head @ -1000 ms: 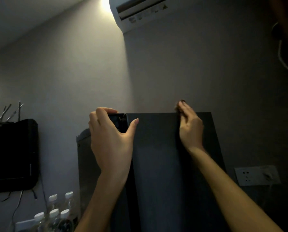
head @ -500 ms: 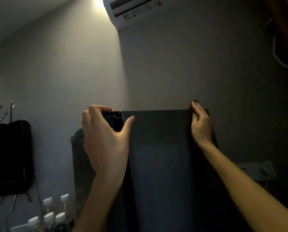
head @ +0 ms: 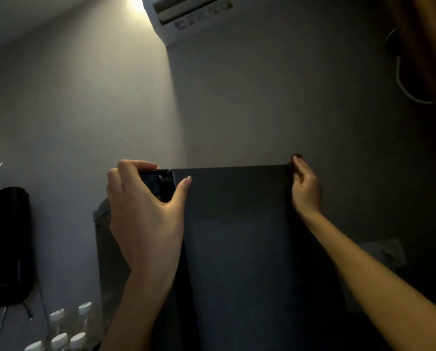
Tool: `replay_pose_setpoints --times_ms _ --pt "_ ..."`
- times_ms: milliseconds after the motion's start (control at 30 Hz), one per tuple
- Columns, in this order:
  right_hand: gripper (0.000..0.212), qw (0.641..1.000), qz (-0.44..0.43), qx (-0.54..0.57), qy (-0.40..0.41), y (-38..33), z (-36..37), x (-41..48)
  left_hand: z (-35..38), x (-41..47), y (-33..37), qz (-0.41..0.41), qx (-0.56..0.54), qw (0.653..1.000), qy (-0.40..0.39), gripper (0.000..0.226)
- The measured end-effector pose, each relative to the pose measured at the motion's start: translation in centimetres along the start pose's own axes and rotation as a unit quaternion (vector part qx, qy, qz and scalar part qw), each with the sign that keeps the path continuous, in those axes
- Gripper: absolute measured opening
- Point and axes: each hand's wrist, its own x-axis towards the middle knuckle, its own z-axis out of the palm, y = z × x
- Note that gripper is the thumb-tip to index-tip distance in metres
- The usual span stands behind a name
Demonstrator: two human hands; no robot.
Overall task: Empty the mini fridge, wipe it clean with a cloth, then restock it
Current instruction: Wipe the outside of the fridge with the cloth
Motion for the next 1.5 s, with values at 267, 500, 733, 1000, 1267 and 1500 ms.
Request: replay_pose_setpoints --times_ms 267,500,733,1000,1267,1500 --pt "0.048 0.993 -0.106 -0.003 -0.042 -2.8 0.0 -7.6 0.0 0.0 0.1 -0.011 -0.006 1.0 0.0 0.046" --pt "0.041 1.0 0.021 -0.008 0.002 0.9 -0.1 2.3 0.1 0.1 -0.2 -0.002 -0.008 1.0 0.003 0.045" --pt "0.046 0.997 0.083 0.001 -0.003 2.0 -2.0 -5.0 0.0 0.0 -0.1 -0.007 -0.007 1.0 0.003 0.047" --pt "0.052 0.993 -0.093 0.023 -0.075 -2.7 0.3 -1.7 0.0 0.1 -0.4 -0.002 -0.014 1.0 -0.007 0.043" --pt "0.045 0.991 0.127 0.041 0.011 2.1 -1.4 0.3 0.2 0.1 -0.6 0.006 -0.019 1.0 0.01 0.037" --pt "0.048 0.998 0.015 0.059 0.003 -4.3 1.4 -5.3 -0.1 0.0 -0.2 0.009 -0.006 1.0 -0.005 0.035"
